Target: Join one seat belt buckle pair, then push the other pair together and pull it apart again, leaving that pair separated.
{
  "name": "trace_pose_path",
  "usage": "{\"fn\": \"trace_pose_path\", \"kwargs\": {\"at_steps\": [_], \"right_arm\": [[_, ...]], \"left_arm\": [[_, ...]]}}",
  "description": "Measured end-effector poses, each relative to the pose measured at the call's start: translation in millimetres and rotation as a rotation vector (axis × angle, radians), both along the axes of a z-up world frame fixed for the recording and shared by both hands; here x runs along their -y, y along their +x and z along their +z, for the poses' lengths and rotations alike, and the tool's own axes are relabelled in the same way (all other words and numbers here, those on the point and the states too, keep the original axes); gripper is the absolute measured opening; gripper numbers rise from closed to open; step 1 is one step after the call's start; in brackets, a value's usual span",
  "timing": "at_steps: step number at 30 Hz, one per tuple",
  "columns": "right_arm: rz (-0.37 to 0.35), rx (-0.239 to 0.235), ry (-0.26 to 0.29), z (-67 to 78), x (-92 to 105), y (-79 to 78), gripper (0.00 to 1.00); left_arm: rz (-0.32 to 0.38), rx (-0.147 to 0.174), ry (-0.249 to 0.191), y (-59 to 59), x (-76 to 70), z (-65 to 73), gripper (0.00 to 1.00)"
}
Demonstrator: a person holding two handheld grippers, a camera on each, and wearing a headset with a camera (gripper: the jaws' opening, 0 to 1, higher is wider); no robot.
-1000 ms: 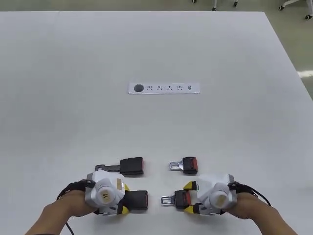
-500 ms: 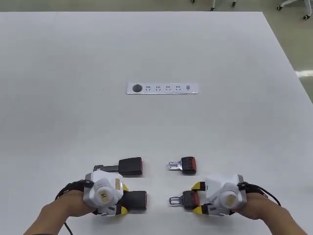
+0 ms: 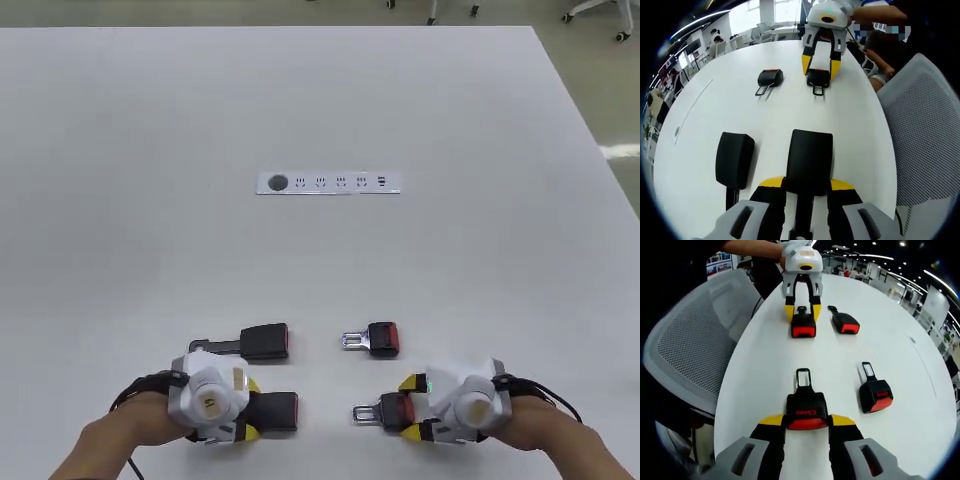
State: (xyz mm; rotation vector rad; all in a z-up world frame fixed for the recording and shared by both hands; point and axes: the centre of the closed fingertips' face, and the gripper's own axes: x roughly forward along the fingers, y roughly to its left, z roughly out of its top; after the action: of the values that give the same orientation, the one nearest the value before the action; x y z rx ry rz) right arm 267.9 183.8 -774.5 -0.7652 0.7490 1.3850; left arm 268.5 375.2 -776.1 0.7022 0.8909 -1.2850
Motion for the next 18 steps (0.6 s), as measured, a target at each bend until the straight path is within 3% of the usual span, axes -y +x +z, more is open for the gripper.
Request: {"fn": "trace_pose_path", "kwargs": {"at_steps": [9,18], "right_arm": [[0.024,0.000,-0.006,-0.1,0.1,-4.5,0.34],[0.009,0.010,0.005,18.8,-0.3,-4.3,0.39]], "left_arm": [[-0.005,0.008,0.000,1.0,-0.9,-2.3,0.33],[0.012,0.018,-0.002,0.2,-2.2,0.6,0.40]]}}
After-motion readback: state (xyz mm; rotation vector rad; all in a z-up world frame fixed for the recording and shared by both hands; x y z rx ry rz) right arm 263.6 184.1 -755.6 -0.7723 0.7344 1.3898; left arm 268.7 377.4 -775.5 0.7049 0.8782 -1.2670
